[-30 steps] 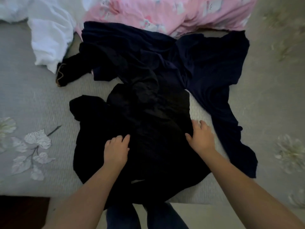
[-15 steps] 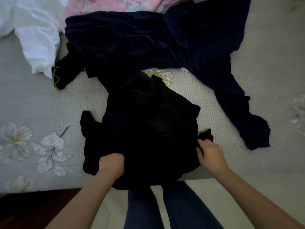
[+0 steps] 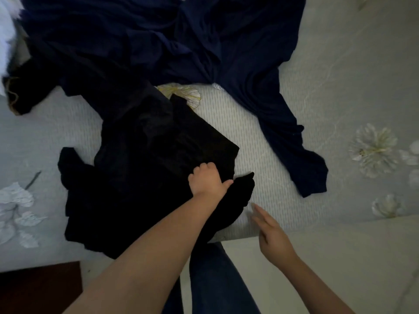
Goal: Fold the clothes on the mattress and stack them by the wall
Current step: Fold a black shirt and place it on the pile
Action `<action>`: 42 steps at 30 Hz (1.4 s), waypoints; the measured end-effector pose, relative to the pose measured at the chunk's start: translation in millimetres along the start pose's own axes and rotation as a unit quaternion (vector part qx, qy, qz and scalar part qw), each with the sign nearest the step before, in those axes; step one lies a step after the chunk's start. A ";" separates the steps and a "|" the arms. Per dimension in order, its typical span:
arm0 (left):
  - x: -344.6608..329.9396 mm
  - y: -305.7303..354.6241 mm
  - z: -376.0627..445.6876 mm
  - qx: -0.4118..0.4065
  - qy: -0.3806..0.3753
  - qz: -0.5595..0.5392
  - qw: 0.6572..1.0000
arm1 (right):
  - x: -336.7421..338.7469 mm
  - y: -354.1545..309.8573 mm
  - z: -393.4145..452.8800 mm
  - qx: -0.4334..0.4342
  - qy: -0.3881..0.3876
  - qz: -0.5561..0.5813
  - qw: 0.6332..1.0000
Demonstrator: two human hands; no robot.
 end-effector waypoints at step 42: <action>-36.7 -425.5 -14.4 0.464 0.077 -0.727 0.500 | -169.6 -287.7 276.0 0.289 -0.262 -0.257 0.884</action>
Point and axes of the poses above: each hand's wrist, its own z-axis towards the middle knuckle, its own x-axis out of the back of the hand, y = z × x, the point moved 10 cm from there along z, towards the middle knuckle, and after that the axes turned 15 degrees about x, right-handed, at the moved point
